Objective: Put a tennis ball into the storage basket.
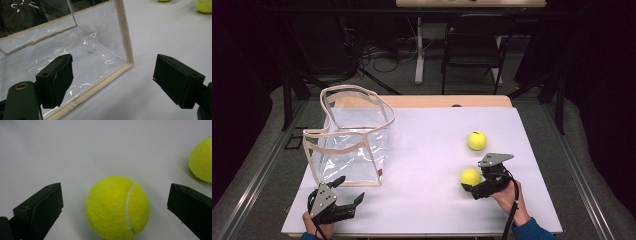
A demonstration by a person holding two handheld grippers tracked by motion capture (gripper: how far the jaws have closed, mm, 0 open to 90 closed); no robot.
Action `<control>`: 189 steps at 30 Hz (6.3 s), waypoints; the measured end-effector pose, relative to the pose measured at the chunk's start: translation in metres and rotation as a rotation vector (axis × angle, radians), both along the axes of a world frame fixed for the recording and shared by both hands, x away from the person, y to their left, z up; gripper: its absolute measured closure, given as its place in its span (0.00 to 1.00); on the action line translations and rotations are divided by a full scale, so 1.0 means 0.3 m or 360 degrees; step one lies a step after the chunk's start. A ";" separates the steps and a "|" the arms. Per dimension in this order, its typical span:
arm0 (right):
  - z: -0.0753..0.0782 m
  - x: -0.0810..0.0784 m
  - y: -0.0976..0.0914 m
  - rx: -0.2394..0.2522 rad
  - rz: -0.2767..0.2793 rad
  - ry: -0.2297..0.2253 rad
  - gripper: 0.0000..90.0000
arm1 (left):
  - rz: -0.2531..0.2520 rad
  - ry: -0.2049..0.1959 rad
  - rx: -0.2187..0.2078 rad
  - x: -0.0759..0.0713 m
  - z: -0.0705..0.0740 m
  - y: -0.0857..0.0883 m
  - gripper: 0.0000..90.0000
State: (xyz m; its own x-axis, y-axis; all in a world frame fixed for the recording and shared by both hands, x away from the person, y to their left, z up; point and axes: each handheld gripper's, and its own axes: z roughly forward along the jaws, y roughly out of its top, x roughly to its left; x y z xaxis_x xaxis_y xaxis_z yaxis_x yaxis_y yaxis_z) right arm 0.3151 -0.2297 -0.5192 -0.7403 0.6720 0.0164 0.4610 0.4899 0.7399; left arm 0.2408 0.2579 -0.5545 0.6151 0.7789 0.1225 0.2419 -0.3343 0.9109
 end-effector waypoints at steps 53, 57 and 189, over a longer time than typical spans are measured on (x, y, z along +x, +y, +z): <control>-0.069 0.047 0.048 -0.0242 -0.0028 0.0196 0.28 | -0.0008 0.0005 0.0005 -0.001 0.000 0.002 0.18; -0.067 0.041 0.053 -0.0250 -0.0028 0.0180 0.28 | -0.0009 0.0002 -0.0001 -0.003 0.000 0.001 0.18; 0.230 0.254 0.382 -0.0375 0.0306 0.0060 0.28 | 0.0038 -0.0025 -0.0036 -0.001 -0.002 0.010 0.18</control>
